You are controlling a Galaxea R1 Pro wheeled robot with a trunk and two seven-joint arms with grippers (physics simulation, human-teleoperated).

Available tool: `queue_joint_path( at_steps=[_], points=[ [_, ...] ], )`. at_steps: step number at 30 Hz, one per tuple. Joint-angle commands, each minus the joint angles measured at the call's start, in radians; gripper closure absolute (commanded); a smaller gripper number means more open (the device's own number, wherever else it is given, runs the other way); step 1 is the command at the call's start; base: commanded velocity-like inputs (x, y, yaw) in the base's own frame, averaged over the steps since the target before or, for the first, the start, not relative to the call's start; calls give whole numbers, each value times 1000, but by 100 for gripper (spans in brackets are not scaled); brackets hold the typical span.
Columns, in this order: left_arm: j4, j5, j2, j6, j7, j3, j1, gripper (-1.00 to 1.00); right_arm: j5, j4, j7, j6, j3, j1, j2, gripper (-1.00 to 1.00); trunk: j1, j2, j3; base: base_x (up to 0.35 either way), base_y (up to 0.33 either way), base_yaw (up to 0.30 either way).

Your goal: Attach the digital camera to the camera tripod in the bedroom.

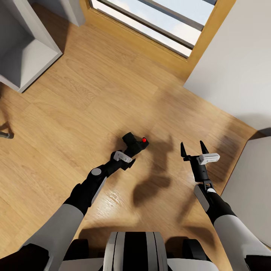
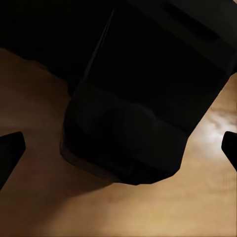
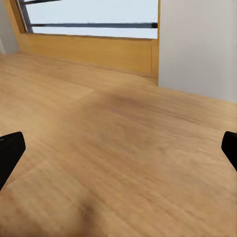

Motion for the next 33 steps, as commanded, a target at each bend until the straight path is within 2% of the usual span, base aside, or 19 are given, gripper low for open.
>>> queue_joint_path(
  at_steps=[1, 11, 26, 33],
  points=[
    [-2, -10, 0, 3, -3, 2, 0, -100, -9, 1, 10, -1, -1, 0, 0, -100, 0, 0, 0, 0, 0, 0],
    [-3, -10, -3, 3, -1, 2, -1, -100, -9, 1, 10, -1, -1, 0, 0, -100, 0, 0, 0, 0, 0, 0],
    [17, -10, -28, 5, 4, 2, -25, -100, -9, 1, 10, -1, -1, 0, 0, -100, 0, 0, 0, 0, 0, 0],
    [18, -10, -32, 6, 4, 3, -31, -100, -9, 1, 10, -1, -1, 0, 0, -100, 0, 0, 0, 0, 0, 0]
  ],
)
